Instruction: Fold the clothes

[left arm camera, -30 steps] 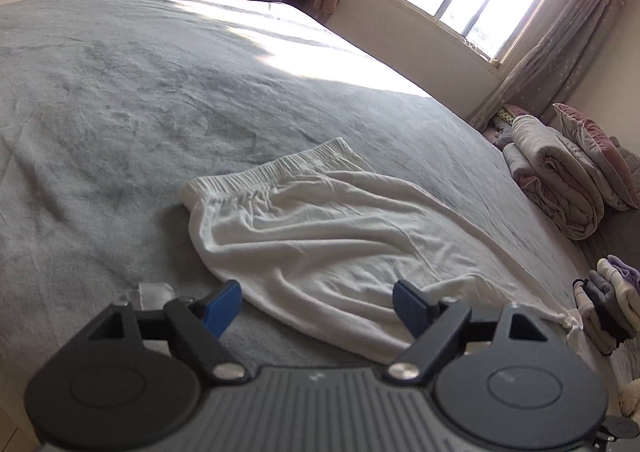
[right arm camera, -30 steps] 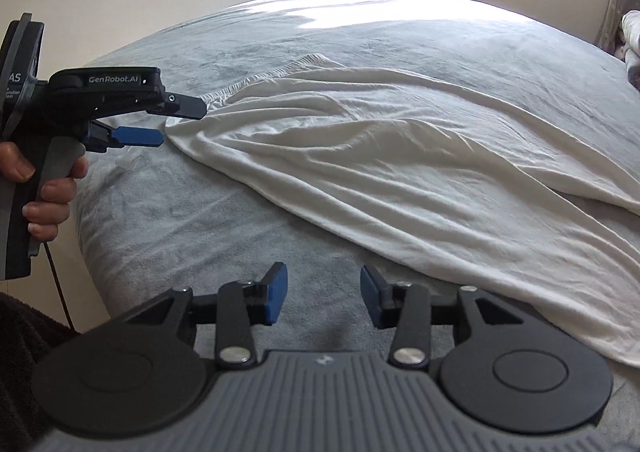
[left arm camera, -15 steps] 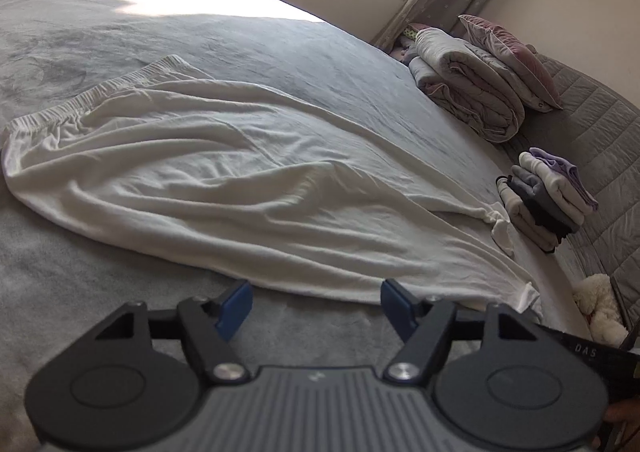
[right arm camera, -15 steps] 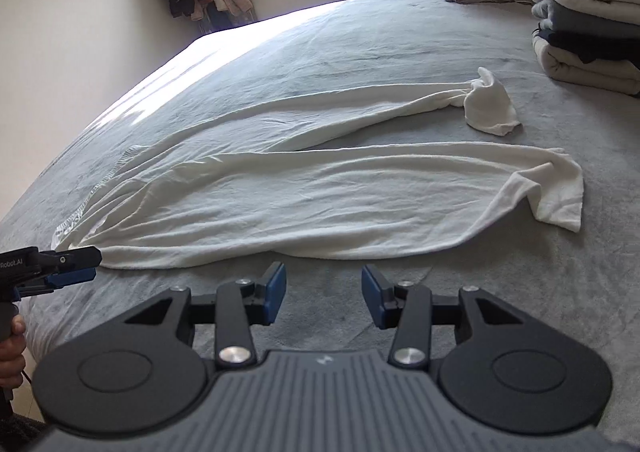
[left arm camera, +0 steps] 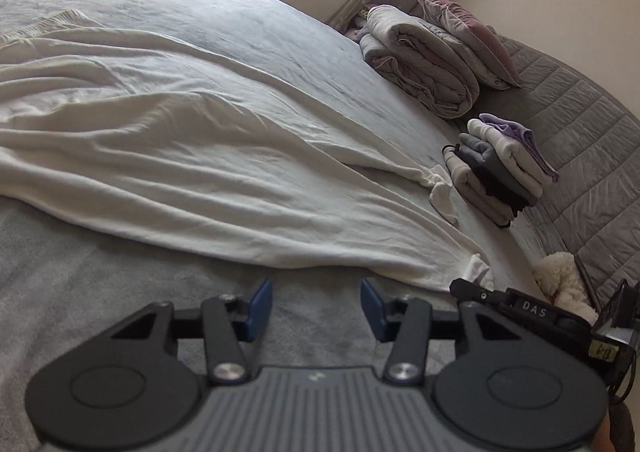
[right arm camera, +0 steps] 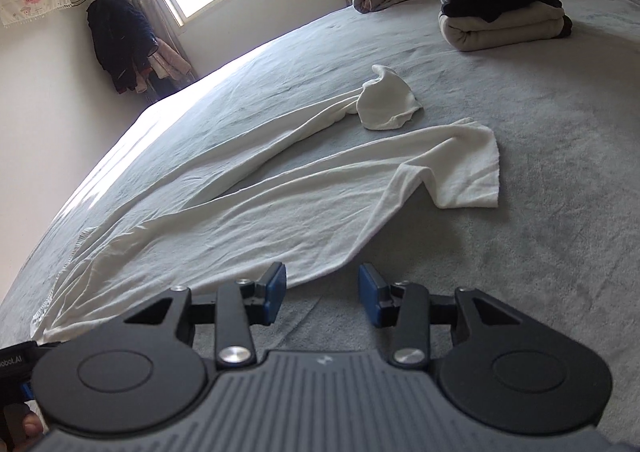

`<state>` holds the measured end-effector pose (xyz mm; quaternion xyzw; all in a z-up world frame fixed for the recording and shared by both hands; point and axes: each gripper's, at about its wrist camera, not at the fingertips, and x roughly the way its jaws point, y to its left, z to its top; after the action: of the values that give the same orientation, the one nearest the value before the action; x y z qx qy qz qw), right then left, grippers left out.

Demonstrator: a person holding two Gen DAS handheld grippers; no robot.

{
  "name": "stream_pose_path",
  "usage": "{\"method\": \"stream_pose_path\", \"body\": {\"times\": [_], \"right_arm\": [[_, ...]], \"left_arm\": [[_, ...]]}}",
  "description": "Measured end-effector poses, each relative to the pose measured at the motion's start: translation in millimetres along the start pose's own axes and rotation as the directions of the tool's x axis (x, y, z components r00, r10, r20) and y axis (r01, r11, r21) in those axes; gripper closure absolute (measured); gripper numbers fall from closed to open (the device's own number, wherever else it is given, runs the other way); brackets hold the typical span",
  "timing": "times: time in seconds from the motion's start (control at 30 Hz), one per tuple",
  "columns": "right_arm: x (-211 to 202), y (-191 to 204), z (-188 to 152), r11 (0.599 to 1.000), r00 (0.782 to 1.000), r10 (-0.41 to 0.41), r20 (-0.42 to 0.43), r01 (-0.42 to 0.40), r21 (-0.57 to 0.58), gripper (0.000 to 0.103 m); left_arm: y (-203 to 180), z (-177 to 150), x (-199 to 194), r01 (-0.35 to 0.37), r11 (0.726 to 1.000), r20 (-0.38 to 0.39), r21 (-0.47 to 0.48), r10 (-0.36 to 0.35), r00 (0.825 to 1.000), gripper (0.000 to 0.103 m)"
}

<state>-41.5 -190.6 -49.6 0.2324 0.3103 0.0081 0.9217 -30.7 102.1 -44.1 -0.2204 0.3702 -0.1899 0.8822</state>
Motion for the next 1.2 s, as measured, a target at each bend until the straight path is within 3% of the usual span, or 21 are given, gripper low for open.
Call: {"method": "stream_pose_path", "body": {"times": [0.23,0.37,0.57,0.87,1.2], "right_arm": [[6,-12,3,0.998,0.998,0.005,0.055,-0.008,0.059,0.075],[7,-20,5,0.994,0.997,0.004,0.071,-0.012,0.107,0.085],[7,-21,4,0.992,0.996,-0.002,0.084,-0.009,0.126,0.090],[9,-22,3,0.992,0.996,-0.002,0.086,-0.009,0.125,0.092],[11,-23,3,0.989,0.995,0.009,0.097,-0.023,0.145,0.090]], "left_arm": [[0,-17,-3,-0.035,0.989,0.150,-0.143,0.057,0.987,0.054],[9,-21,-8,-0.051,0.976,0.203,-0.211,0.095,0.975,0.063],[22,-21,-16,-0.084,0.927,0.205,-0.366,0.169,0.964,0.078],[36,-14,-31,-0.141,0.812,0.176,-0.566,0.286,0.942,0.079],[42,-6,-22,-0.121,0.793,0.187,-0.597,0.285,0.940,0.078]]}}
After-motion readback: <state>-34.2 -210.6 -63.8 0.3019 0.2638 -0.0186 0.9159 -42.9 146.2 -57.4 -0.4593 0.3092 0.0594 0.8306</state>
